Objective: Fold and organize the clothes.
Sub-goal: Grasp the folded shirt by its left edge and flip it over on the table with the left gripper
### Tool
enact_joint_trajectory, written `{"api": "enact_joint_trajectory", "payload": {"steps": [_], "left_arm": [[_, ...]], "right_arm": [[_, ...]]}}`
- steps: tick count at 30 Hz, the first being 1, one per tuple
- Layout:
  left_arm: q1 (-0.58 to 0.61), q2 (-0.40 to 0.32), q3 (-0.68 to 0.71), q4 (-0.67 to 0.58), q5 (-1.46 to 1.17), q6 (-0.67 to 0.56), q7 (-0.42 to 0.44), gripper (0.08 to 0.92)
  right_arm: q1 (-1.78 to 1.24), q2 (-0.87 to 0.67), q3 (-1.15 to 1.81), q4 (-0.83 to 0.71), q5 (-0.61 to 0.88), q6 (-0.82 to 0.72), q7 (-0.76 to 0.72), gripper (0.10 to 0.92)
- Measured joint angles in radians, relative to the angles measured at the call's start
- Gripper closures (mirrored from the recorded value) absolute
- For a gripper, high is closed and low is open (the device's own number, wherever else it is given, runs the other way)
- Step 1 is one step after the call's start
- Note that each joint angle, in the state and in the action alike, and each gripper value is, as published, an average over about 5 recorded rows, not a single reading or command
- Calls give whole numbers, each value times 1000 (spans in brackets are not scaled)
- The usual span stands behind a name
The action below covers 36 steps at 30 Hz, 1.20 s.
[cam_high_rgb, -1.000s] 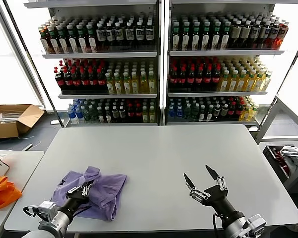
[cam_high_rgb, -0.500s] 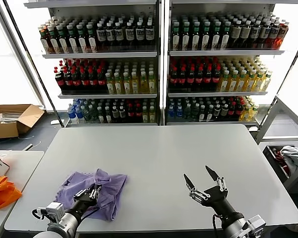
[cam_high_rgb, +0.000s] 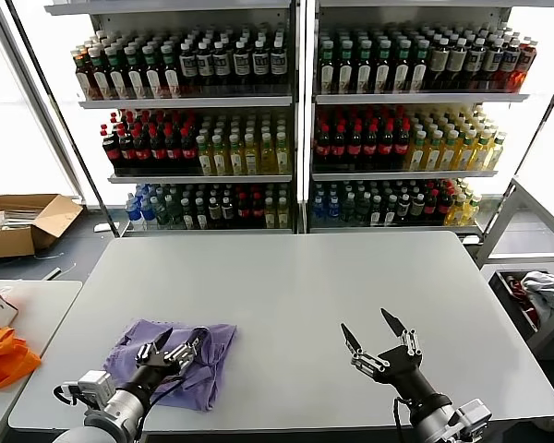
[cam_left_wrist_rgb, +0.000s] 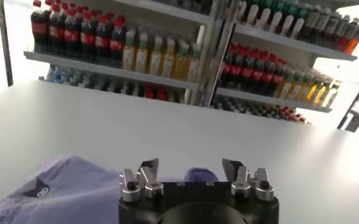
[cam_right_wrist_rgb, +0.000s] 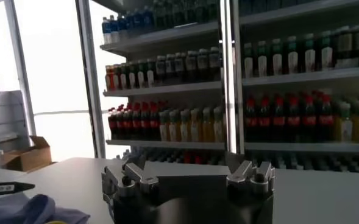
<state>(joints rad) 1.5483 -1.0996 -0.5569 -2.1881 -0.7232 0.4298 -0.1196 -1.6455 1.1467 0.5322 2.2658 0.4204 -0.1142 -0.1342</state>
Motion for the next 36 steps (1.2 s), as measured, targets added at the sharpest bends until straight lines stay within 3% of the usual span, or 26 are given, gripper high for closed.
{"api": "enact_joint_trajectory", "payload": {"steps": [4, 7, 13, 22, 36], "left_arm": [[9, -2, -31, -33, -16, 7, -11, 203], [22, 0, -59, -42, -18, 11, -15, 181], [33, 5, -120, -25, 8, 16, -7, 177], [24, 42, -214, 109, 83, 35, 54, 177], [-25, 86, -230, 285, 99, 55, 112, 177]], "right_arm": [[4, 4, -5, -4, 1, 1, -1, 203], [1, 2, -3, -8, 3, 6, -3, 203], [-12, -5, 2, -9, 6, 20, -6, 203], [-22, -1, -3, -16, 2, 28, -7, 203], [-30, 0, 1, -20, -1, 29, -7, 203]]}}
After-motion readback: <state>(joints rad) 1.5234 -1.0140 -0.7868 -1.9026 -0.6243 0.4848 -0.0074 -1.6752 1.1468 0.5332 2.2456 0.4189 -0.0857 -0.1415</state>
